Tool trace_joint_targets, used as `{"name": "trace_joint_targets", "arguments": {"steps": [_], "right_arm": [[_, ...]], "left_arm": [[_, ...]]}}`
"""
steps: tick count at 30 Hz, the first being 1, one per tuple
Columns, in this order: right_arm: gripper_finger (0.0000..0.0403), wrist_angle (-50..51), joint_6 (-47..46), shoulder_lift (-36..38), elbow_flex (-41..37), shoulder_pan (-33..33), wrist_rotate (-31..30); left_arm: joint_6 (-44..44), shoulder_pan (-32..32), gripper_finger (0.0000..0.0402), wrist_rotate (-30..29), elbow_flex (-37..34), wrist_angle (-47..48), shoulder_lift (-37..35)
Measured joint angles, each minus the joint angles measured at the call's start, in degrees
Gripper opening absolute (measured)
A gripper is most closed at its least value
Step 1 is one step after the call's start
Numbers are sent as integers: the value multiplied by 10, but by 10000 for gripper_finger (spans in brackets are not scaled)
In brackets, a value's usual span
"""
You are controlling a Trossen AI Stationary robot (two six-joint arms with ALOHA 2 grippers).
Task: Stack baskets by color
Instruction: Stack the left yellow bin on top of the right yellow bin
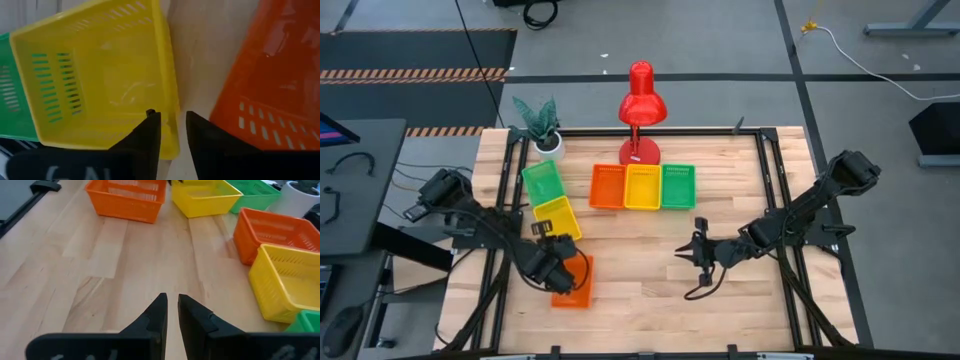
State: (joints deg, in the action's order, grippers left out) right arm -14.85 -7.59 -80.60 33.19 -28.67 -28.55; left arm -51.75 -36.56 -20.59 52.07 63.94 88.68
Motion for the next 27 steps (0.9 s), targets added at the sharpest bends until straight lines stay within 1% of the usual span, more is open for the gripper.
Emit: {"name": "trace_joint_targets", "arguments": {"steps": [8, 12, 15, 17, 20, 23, 25, 27], "right_arm": [[50, 5, 18, 28, 0, -52, 4], [50, 10, 19, 50, 0, -82, 3], [50, 20, 24, 66, 0, -106, 4], [50, 27, 27, 77, 0, -122, 3], [50, 36, 27, 95, 0, -148, 1], [50, 52, 14, 117, 0, -178, 1], [50, 70, -11, 133, 0, -197, 1], [50, 96, -43, 149, 0, -218, 1]], "left_arm": [[0, 27, 135, -3, 0, 2, 0], [1, 41, 139, 8, -21, -25, -1], [15, 47, 124, 17, -33, -58, -1], [19, 52, 107, 12, -34, -72, -1], [28, 60, 67, 10, -34, -79, -1], [48, 66, 17, 23, -31, -79, -1], [64, 70, 13, 35, -15, -65, -1], [78, 72, 13, 36, 16, -34, -1]]}}
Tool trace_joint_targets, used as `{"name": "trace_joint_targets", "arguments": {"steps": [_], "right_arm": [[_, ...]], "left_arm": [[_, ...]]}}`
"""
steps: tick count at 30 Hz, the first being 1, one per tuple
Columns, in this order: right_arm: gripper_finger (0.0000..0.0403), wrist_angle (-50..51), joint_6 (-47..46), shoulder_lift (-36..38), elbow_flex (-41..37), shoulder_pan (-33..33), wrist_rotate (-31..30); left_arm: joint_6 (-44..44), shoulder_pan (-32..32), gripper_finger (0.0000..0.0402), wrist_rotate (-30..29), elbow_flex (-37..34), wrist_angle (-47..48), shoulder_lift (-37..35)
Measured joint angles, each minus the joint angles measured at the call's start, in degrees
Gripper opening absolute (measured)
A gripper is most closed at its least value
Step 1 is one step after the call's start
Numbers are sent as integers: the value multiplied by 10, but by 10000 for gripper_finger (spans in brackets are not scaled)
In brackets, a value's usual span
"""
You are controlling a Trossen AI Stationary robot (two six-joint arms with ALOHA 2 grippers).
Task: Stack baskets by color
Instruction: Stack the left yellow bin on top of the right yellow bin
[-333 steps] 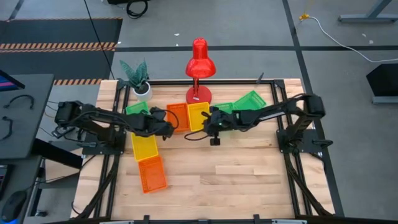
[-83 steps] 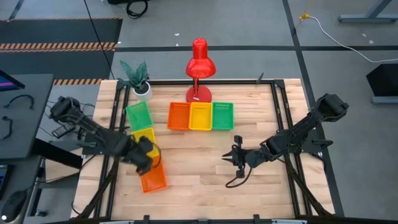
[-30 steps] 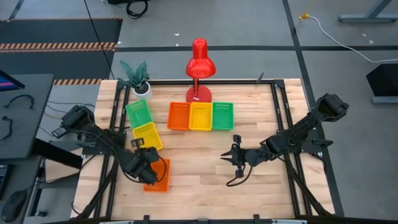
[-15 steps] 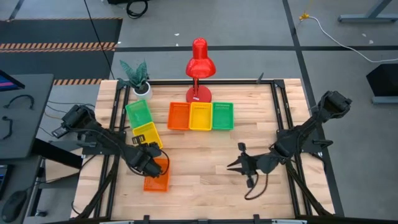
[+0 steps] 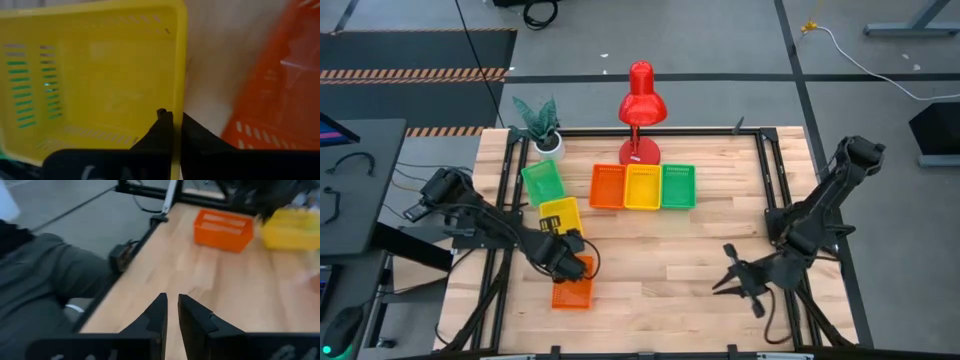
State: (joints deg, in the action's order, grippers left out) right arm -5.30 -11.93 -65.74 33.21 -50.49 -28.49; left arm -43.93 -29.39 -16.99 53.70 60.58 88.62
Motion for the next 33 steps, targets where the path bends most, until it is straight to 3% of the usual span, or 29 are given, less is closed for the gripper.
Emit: {"name": "trace_joint_targets", "arguments": {"steps": [5, 11, 21, 28, 33], "right_arm": [[50, 59, -80, 27, 0, -48, -25], [50, 95, -127, 31, 0, -90, -66], [50, 120, -140, 31, 0, -111, -82], [50, 132, -140, 31, 0, -111, -107], [50, 132, -138, 31, 0, -108, -109]], "left_arm": [[42, 6, 10, -18, 113, 65, 0], [90, 20, 10, -41, 204, 39, 3], [191, 100, 11, -69, 210, -159, 69], [301, 149, 11, -179, 210, -301, 115], [369, 196, 11, -191, 210, -345, 127]]}}
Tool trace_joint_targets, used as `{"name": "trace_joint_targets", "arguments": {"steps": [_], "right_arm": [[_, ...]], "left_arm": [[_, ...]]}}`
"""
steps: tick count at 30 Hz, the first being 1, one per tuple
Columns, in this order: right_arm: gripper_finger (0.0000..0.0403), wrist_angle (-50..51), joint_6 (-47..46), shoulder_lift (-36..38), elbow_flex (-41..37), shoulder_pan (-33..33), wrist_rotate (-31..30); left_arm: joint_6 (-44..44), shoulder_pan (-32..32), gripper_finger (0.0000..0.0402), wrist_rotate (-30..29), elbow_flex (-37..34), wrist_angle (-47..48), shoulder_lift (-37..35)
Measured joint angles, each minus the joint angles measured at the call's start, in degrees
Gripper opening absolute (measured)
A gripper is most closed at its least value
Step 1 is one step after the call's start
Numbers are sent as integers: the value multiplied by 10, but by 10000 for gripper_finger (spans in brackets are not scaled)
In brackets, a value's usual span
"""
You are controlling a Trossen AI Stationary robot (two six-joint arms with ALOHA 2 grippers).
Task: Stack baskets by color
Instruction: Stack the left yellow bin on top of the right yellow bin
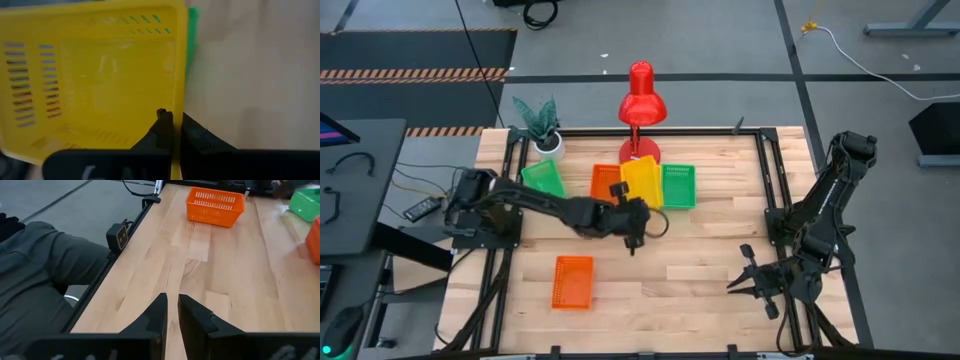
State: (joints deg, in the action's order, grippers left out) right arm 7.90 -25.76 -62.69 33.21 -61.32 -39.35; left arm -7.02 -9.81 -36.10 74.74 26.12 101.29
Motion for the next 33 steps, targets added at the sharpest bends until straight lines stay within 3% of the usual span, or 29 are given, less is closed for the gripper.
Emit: {"name": "trace_joint_targets", "arguments": {"steps": [5, 10, 24, 33], "right_arm": [[50, 4, 7, 0, 0, 3, -3], [50, 5, 11, 0, 0, 9, -3], [50, 12, 13, 0, 0, 18, -3], [50, 12, 13, 0, 0, 19, -2]], "left_arm": [[64, 52, 11, 17, 1, -16, 8], [100, 80, 11, 80, 0, 9, 20], [122, 85, 12, 123, 0, 10, 57], [122, 90, 49, 124, 0, 17, 57]]}}
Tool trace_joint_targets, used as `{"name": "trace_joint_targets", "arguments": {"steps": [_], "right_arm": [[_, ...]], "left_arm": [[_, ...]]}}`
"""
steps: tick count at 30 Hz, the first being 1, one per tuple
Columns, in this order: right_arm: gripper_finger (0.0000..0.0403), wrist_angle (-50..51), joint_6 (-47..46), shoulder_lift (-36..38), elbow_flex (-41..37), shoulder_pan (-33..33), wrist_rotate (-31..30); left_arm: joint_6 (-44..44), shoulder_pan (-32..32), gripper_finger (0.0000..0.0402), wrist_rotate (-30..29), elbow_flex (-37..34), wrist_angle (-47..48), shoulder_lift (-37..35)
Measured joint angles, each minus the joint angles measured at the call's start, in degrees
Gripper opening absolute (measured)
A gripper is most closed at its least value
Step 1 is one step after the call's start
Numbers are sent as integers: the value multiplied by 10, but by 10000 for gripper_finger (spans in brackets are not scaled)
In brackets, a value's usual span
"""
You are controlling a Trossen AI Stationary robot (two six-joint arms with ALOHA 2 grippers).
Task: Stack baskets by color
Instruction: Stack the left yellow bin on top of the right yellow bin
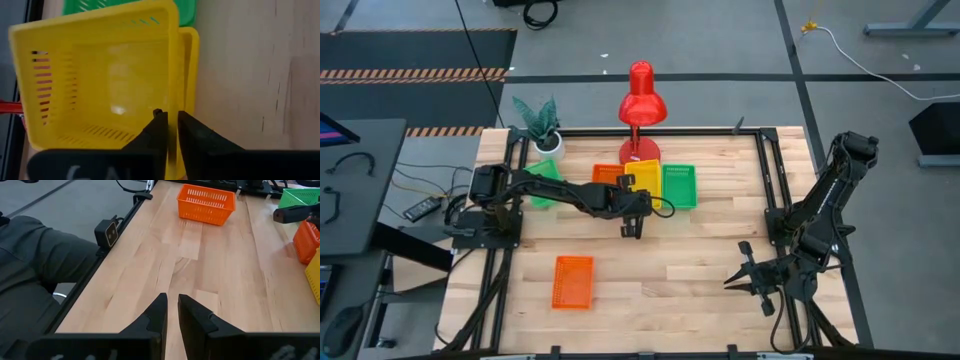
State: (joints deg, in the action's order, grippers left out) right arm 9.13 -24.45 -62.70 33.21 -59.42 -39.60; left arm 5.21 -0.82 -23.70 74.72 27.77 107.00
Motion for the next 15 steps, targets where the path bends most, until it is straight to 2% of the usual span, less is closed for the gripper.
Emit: {"name": "trace_joint_targets", "arguments": {"steps": [7, 15], "right_arm": [[50, 0, 0, 0, 0, 0, 0], [50, 1, 2, 0, 0, 0, 0]], "left_arm": [[0, 7, 90, 0, 1, 1, -1], [-21, 7, 128, 6, 94, 53, -2]]}}
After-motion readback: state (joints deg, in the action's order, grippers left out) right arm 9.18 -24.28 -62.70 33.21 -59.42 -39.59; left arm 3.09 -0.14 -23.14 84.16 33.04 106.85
